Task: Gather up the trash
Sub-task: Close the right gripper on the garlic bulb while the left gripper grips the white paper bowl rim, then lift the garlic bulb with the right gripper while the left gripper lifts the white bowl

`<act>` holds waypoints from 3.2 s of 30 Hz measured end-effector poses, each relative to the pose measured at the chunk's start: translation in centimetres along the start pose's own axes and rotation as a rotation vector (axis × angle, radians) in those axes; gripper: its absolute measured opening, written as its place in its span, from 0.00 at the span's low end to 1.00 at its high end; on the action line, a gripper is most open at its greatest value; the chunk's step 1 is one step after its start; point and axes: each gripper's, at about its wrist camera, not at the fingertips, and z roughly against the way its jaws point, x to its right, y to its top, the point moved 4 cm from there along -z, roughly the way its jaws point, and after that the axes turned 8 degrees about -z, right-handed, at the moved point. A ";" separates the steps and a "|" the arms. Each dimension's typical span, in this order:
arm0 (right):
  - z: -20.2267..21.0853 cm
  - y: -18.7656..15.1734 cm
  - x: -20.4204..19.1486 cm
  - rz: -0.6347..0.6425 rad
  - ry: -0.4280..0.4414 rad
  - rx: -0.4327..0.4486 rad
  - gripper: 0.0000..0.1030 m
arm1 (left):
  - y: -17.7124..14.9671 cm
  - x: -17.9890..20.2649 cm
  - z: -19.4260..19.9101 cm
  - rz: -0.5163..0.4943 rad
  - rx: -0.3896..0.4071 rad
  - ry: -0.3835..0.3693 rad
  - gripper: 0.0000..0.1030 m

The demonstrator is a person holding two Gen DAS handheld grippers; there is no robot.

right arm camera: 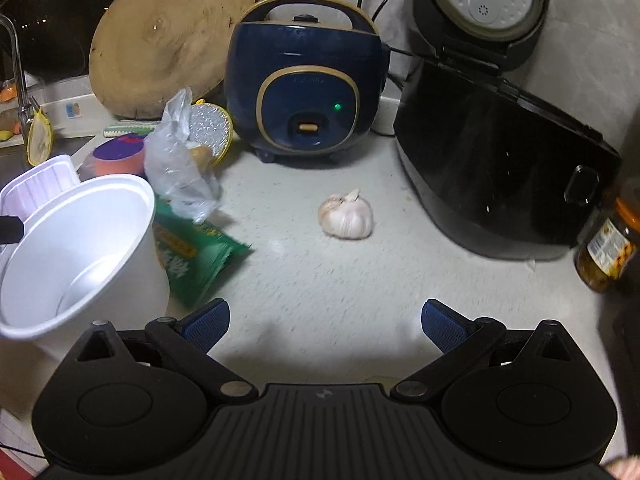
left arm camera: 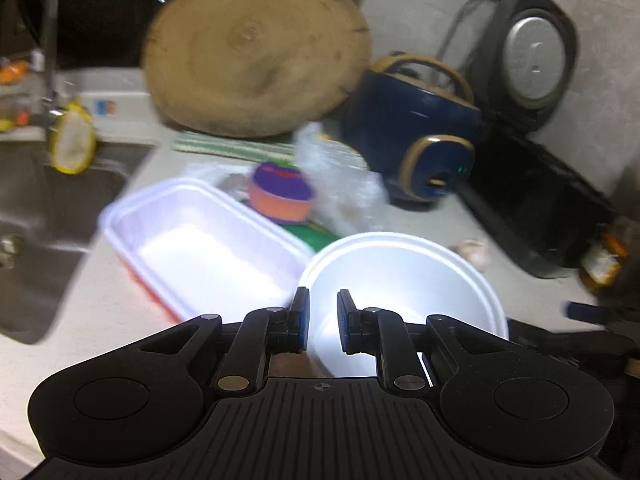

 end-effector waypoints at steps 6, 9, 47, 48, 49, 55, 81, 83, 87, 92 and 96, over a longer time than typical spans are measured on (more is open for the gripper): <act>-1.5 2.5 2.5 -0.053 0.060 0.098 0.99 | -0.8 2.5 -1.4 -0.038 -0.117 -0.211 0.17; -3.2 4.2 3.5 -0.077 0.072 0.094 0.99 | -0.2 1.7 -0.8 0.014 -0.089 -0.191 0.17; -3.1 -3.3 0.3 -0.019 0.095 -0.082 0.64 | -1.5 -0.7 0.7 0.034 -0.116 -0.044 0.21; -2.9 -3.6 0.3 -0.024 0.093 -0.079 0.69 | -1.5 -0.6 0.6 0.031 -0.108 -0.052 0.21; -2.7 -3.9 0.4 -0.037 0.094 -0.071 0.69 | -1.5 -0.5 0.5 0.036 -0.102 -0.063 0.21; -2.3 -4.5 0.5 -0.068 0.080 -0.038 0.76 | -2.3 -0.4 -1.3 0.084 -0.139 -0.100 0.23; -3.1 -3.4 2.0 -0.141 0.066 -0.059 0.76 | -3.1 -0.7 -1.6 0.043 -0.246 -0.081 0.13; -3.0 -3.4 1.8 -0.139 0.075 -0.055 0.71 | -3.2 -0.6 -1.7 0.047 -0.247 -0.081 0.13; -3.0 -3.4 1.2 -0.100 0.080 -0.043 0.57 | -3.3 -0.8 -2.2 0.043 -0.251 -0.072 0.15; -3.1 -3.3 0.7 -0.081 0.066 -0.034 0.53 | -3.5 -0.6 -2.4 0.024 -0.266 -0.047 0.14; -3.2 -3.2 0.6 -0.054 0.062 -0.033 0.53 | -3.4 -0.4 -2.3 0.010 -0.258 -0.028 0.13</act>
